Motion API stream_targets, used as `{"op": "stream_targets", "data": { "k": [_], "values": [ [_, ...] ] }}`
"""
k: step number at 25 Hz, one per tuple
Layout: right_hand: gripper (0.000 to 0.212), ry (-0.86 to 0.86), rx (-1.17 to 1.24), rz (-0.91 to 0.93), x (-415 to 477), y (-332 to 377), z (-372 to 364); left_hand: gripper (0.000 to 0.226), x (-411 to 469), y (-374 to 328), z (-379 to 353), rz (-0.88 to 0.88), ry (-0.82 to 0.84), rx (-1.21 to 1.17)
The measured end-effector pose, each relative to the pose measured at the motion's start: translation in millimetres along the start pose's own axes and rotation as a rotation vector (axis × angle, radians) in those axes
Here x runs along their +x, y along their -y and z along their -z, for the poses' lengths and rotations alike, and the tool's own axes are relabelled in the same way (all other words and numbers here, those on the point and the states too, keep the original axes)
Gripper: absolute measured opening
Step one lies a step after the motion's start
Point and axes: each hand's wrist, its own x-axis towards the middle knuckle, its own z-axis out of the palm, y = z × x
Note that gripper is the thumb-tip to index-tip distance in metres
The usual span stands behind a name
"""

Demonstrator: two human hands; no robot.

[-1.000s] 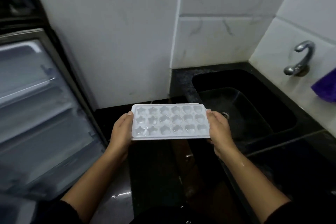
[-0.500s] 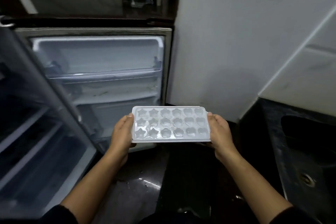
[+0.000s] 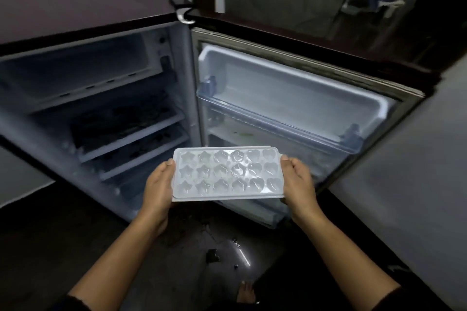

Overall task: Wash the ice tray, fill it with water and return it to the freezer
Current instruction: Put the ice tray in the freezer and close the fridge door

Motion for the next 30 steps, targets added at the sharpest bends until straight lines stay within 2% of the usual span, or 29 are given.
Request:
{"op": "stream_targets", "data": {
  "k": [7,13,16,21,30],
  "values": [
    [0.037,0.348,-0.087,0.048,64.7,23.2,-106.1,0.025,34.7,-6.9,55.0,-0.024,-0.329,-0.129],
    [0.039,0.476,-0.115,0.063,90.5,25.0,-205.8,0.024,77.3,-16.9,119.1,-0.058,-0.476,-0.155],
    [0.036,0.483,-0.137,0.053,97.0,26.3,-248.2,0.025,107.2,-19.1,149.8,-0.073,-0.508,-0.099],
    [0.019,0.471,-0.116,0.039,113.9,47.6,-308.9,0.027,154.8,-33.3,183.7,-0.132,-0.503,-0.061],
    [0.017,0.488,-0.063,0.092,165.7,97.5,-397.2,0.026,230.6,-83.1,215.2,-0.265,-0.436,-0.033]
  ]
}}
